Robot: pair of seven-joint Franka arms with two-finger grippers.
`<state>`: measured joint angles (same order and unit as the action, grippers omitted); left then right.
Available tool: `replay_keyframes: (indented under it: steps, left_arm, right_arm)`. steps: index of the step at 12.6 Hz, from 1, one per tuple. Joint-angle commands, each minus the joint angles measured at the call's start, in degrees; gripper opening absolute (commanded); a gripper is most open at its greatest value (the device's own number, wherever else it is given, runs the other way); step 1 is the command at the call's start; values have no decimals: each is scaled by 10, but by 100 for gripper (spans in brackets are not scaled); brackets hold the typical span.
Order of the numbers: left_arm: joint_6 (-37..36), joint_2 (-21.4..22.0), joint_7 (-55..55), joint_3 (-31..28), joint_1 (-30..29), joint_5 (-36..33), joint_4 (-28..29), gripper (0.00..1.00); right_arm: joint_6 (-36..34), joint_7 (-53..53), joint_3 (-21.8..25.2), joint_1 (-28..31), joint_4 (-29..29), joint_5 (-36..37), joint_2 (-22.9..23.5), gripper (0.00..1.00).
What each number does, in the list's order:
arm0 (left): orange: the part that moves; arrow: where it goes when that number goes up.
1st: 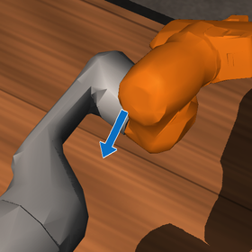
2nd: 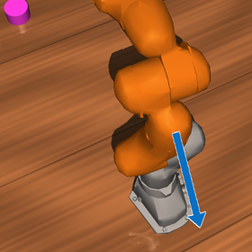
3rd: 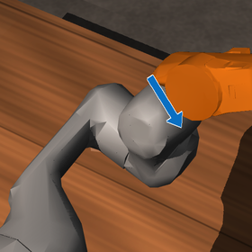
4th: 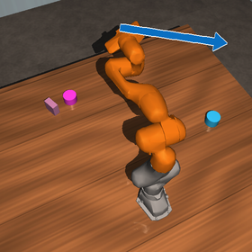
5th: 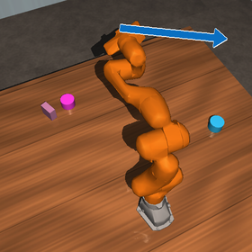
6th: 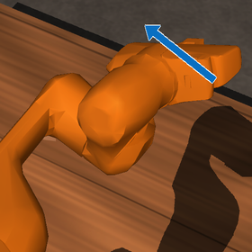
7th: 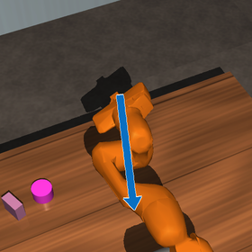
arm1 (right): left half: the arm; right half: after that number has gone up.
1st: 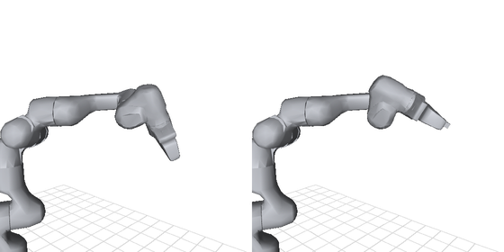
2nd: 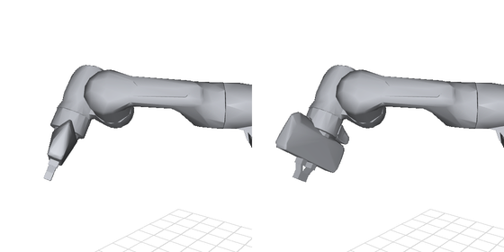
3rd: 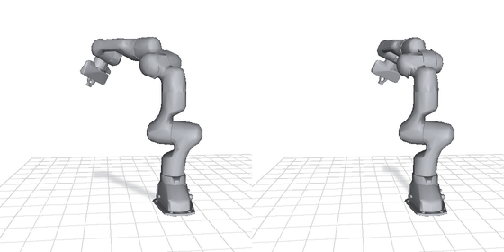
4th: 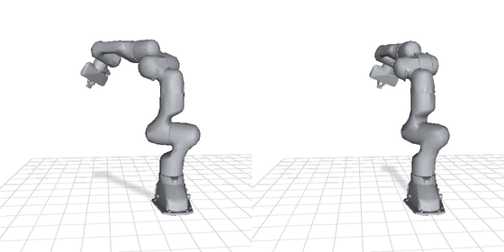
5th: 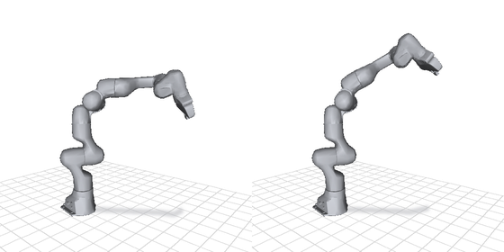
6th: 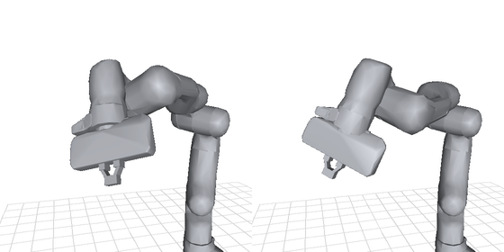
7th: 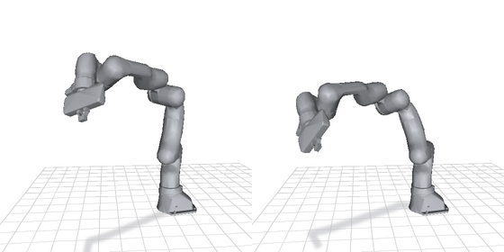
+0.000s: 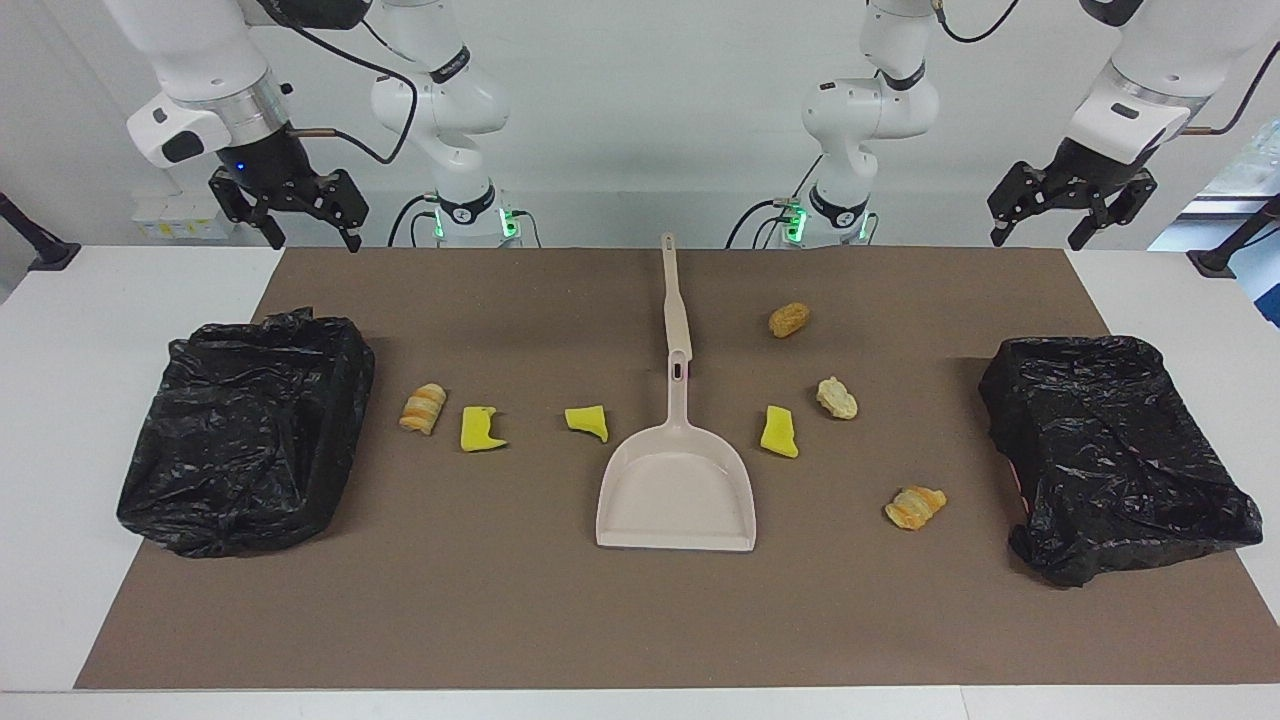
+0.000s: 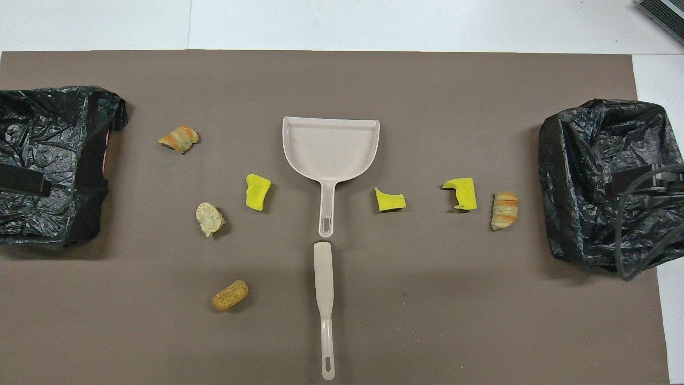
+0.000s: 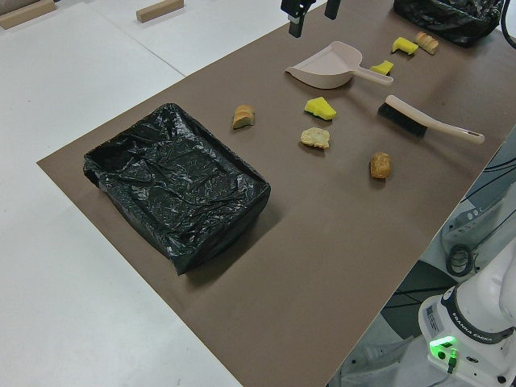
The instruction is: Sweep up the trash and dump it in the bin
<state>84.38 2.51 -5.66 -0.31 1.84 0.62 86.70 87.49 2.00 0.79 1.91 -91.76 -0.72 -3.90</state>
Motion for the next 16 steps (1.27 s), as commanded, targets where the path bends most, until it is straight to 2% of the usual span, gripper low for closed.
replay_keyframes:
  steps: [1,13,16]
  left_arm:
    - [7,15,-2,1,-6,2,18,100]
    - [-2,17,0,9,4,3,19,100]
    - [0,18,1,13,32,5,22,100]
  right_arm:
    - [9,7,3,-1,-18,-5,-13,100]
    - [4,6,8,1,-23,-5,-17,100]
    - [6,6,7,2,-25,-5,-18,100]
